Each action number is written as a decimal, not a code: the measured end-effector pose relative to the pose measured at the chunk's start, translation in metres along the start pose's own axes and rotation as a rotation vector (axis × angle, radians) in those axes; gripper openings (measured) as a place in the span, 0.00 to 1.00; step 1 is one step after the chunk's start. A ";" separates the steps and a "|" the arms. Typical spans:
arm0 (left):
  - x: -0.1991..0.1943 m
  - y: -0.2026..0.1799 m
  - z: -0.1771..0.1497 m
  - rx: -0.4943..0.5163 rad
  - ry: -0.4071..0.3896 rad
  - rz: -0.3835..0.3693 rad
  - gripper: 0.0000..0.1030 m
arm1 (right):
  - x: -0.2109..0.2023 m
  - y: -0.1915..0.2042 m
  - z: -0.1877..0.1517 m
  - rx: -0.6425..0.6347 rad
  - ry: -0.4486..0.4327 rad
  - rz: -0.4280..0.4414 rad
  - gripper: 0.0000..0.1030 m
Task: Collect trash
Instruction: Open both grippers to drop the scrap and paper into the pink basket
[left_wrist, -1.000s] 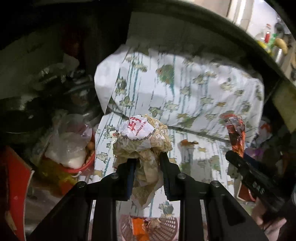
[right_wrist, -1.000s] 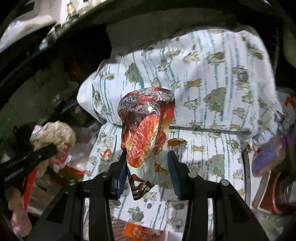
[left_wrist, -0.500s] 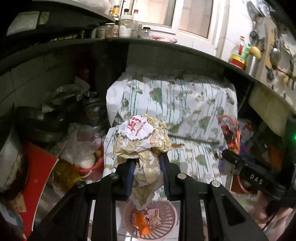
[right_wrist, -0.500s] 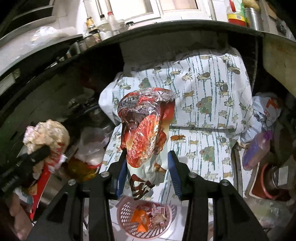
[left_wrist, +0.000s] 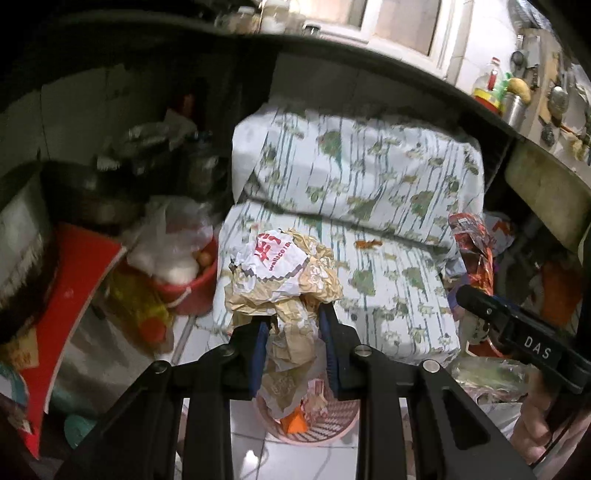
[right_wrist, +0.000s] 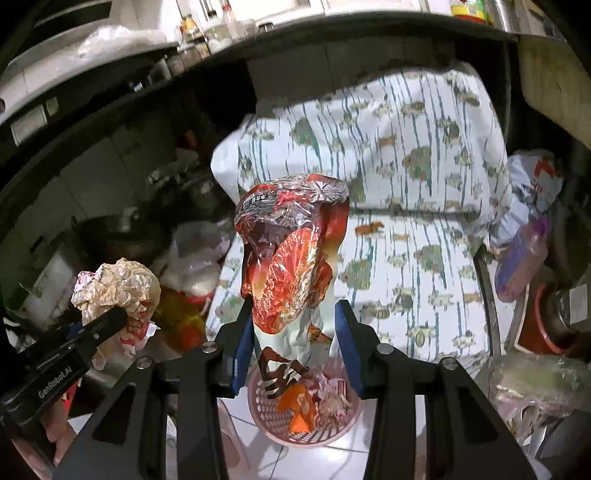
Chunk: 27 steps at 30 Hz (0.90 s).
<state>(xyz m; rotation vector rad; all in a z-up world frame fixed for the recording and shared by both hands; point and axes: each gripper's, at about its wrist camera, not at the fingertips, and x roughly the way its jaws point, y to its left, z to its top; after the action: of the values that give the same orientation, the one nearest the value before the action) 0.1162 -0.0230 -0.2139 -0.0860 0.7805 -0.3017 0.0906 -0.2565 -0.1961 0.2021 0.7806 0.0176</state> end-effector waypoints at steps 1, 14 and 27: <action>0.005 0.001 -0.002 -0.002 0.010 0.002 0.27 | 0.006 -0.001 -0.004 -0.002 0.012 -0.008 0.41; 0.082 0.056 -0.017 -0.168 0.221 -0.049 0.27 | 0.101 -0.006 -0.063 -0.057 0.318 0.009 0.42; 0.171 0.056 -0.077 -0.308 0.538 -0.039 0.27 | 0.183 -0.024 -0.122 -0.004 0.614 -0.029 0.46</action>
<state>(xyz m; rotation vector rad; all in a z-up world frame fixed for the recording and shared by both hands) 0.1901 -0.0180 -0.3952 -0.3190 1.3585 -0.2410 0.1334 -0.2426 -0.4126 0.1826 1.3953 0.0553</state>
